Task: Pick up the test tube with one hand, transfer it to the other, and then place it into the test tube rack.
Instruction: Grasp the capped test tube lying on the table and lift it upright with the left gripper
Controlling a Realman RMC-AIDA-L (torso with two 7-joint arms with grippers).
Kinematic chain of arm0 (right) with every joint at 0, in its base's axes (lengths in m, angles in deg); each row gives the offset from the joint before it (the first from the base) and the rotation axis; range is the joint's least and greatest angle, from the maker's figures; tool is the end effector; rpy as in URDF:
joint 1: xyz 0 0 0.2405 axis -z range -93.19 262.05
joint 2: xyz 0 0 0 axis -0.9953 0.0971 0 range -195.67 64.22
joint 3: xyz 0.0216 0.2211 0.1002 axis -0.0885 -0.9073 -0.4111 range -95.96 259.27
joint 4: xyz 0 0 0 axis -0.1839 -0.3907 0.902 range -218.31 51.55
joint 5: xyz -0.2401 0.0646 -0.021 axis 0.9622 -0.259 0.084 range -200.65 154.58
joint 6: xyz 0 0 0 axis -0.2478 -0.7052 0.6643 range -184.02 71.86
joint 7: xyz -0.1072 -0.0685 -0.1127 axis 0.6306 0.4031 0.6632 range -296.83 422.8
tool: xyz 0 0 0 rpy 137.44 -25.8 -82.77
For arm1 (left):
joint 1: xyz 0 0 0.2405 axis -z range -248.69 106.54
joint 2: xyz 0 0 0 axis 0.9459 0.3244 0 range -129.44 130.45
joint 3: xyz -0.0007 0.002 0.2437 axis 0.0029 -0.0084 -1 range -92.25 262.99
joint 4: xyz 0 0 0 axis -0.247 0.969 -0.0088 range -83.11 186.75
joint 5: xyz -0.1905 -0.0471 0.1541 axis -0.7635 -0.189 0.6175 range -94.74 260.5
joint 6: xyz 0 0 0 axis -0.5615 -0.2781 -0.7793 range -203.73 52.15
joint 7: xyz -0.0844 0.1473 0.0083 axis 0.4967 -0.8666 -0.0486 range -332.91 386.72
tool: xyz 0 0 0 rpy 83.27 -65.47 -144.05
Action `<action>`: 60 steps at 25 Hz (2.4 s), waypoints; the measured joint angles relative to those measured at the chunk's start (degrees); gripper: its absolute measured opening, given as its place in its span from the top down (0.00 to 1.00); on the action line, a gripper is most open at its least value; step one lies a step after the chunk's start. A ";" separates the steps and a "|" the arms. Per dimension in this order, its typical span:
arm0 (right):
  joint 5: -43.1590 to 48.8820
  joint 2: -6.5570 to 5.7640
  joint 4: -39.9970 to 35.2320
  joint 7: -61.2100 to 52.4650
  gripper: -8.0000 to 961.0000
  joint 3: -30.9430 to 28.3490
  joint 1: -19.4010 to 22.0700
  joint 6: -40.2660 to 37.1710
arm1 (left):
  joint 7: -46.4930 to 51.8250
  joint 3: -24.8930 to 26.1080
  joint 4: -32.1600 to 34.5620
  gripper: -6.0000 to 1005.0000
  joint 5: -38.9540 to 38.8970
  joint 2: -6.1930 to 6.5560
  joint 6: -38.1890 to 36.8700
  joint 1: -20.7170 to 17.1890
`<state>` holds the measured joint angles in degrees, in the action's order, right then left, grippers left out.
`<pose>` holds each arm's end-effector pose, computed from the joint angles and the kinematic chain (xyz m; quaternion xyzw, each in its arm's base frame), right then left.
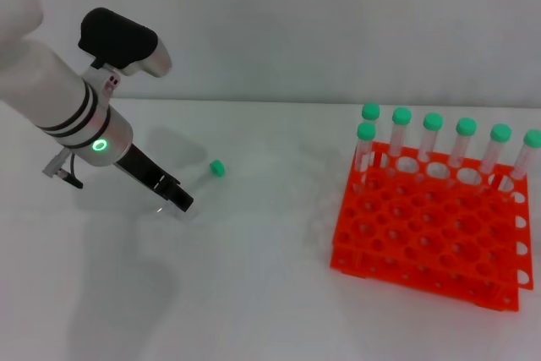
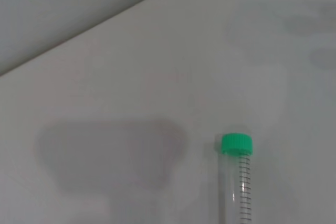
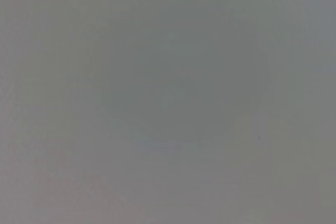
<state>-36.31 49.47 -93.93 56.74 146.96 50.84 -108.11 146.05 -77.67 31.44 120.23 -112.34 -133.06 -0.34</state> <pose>0.3767 0.4452 0.0970 -0.5245 0.2924 0.2811 0.7486 -0.2636 0.4913 -0.0062 -0.8719 -0.3812 0.1703 0.2559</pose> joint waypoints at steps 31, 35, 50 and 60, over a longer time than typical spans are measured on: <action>0.01 0.11 0.09 -1.48 0.12 0.00 0.35 0.00 | -3.45 -0.01 1.50 0.46 3.61 -1.63 4.61 -0.50; 0.01 0.12 0.10 -1.50 0.12 0.00 0.32 0.00 | -3.44 0.00 1.98 0.53 3.57 -1.68 4.69 -0.69; 0.00 0.11 0.09 -1.49 0.12 0.00 0.90 -0.22 | -3.48 0.00 2.41 0.80 2.19 -1.67 8.18 -0.33; -0.06 0.03 0.06 -3.90 0.12 0.00 1.11 -0.05 | -20.25 0.03 2.00 0.80 -25.54 -3.57 23.87 0.01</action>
<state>-36.38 49.50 -93.87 52.85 146.95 51.95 -108.16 125.80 -77.64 33.43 94.69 -115.91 -109.19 -0.33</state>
